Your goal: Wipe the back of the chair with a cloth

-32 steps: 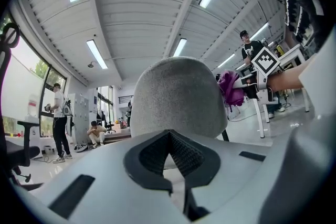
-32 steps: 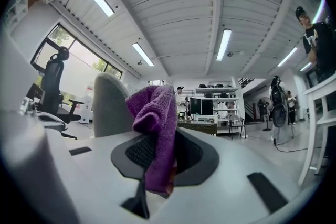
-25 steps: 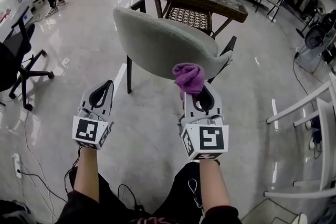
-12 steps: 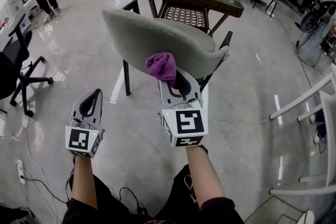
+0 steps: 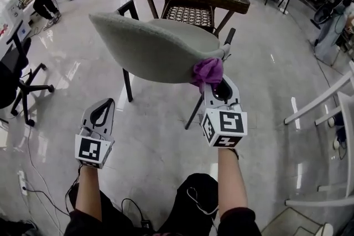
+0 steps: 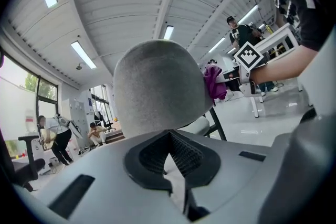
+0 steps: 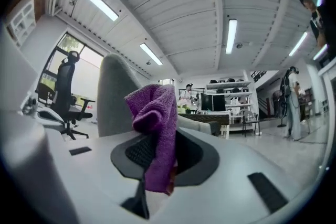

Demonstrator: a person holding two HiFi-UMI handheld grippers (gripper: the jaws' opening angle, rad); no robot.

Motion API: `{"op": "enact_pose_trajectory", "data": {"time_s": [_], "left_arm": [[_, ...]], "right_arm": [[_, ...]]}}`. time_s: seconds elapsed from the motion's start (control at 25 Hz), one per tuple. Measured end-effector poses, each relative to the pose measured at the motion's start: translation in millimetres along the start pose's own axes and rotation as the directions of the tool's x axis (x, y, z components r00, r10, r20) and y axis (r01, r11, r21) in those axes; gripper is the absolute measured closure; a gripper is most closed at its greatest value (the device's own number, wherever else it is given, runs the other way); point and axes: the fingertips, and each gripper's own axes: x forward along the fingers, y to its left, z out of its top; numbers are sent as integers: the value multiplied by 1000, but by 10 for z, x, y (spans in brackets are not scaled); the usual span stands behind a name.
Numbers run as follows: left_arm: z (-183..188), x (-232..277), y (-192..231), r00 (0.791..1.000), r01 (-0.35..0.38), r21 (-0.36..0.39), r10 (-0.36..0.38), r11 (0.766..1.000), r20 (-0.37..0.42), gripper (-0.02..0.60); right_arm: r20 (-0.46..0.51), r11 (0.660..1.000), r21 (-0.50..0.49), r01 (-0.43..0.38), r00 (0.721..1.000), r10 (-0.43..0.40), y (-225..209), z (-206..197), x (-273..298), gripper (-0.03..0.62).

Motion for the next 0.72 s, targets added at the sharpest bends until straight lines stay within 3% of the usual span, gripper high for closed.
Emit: {"op": "enact_pose_trajectory", "data": {"time_s": [0.24,0.36,0.56,0.72], "left_arm": [[-1,30,-206,999,30,50,-29,998,-30,572],[-53,11,-198,999,33,54,-30,998,-41,572],[-111,1,-71,999,3,21,-2,1000,-33,572],[-145,7,-35,1000,-6,5,6,1000,-19,572]], "right_arm": [[-80,994,26,110,991,-108,-589,-297,96,502],[-57,993,56,108,993,-105,-555,-289,5,502],[0,999,35,-13,1000,13,178,-207,-234,502],[3,981,-38,-188,982,188,1029,-165,-205,502]]}}
